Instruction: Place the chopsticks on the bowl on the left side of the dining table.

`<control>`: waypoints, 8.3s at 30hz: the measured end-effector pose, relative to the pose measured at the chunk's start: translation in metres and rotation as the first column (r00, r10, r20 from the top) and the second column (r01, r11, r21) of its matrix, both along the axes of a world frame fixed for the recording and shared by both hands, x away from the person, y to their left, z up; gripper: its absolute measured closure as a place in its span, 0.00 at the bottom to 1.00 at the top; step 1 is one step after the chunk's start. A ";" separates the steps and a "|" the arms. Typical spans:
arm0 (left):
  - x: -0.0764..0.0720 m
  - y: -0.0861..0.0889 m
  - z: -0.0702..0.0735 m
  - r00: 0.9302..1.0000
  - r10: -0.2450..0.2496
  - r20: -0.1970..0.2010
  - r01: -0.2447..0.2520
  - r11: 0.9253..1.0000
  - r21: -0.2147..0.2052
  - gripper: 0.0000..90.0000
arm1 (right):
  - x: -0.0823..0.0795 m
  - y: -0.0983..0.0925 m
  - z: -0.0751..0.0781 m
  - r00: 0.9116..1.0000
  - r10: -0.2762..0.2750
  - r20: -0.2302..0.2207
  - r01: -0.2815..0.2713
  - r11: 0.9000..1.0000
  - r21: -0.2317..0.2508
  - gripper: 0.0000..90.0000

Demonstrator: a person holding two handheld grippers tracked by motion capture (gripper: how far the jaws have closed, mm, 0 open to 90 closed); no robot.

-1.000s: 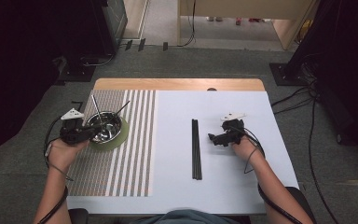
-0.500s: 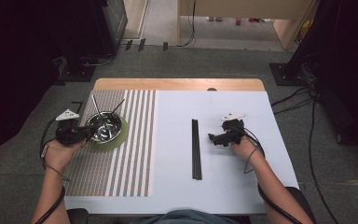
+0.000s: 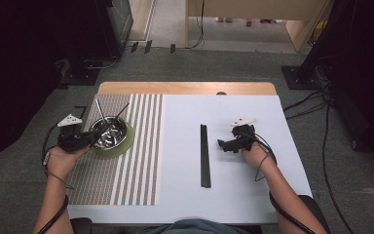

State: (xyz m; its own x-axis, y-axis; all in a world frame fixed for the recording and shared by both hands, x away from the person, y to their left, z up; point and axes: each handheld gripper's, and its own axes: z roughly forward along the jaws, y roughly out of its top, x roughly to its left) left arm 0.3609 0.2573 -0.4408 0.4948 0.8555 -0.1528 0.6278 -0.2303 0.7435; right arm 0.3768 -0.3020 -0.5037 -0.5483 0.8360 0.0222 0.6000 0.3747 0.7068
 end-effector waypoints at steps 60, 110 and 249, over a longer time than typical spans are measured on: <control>-0.004 -0.079 0.029 0.997 0.043 0.071 -0.042 0.999 -0.021 0.38 | 0.000 0.000 0.000 1.000 -0.002 -0.004 0.002 1.000 0.001 0.01; -0.008 -0.163 0.019 0.993 -0.068 0.098 0.063 0.997 0.051 0.35 | 0.000 0.000 0.000 1.000 -0.003 -0.002 0.003 1.000 0.000 0.01; -0.054 -0.311 -0.051 0.942 -0.333 0.038 0.331 0.942 0.049 0.63 | 0.000 0.000 0.000 1.000 -0.003 -0.003 0.003 1.000 -0.001 0.01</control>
State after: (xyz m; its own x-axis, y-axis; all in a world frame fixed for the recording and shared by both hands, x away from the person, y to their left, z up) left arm 0.3066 -0.0536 -0.4920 0.7572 0.6466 -0.0920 0.4765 -0.4506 0.7549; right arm 0.3766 -0.3020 -0.5036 -0.5457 0.8376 0.0227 0.6032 0.3739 0.7045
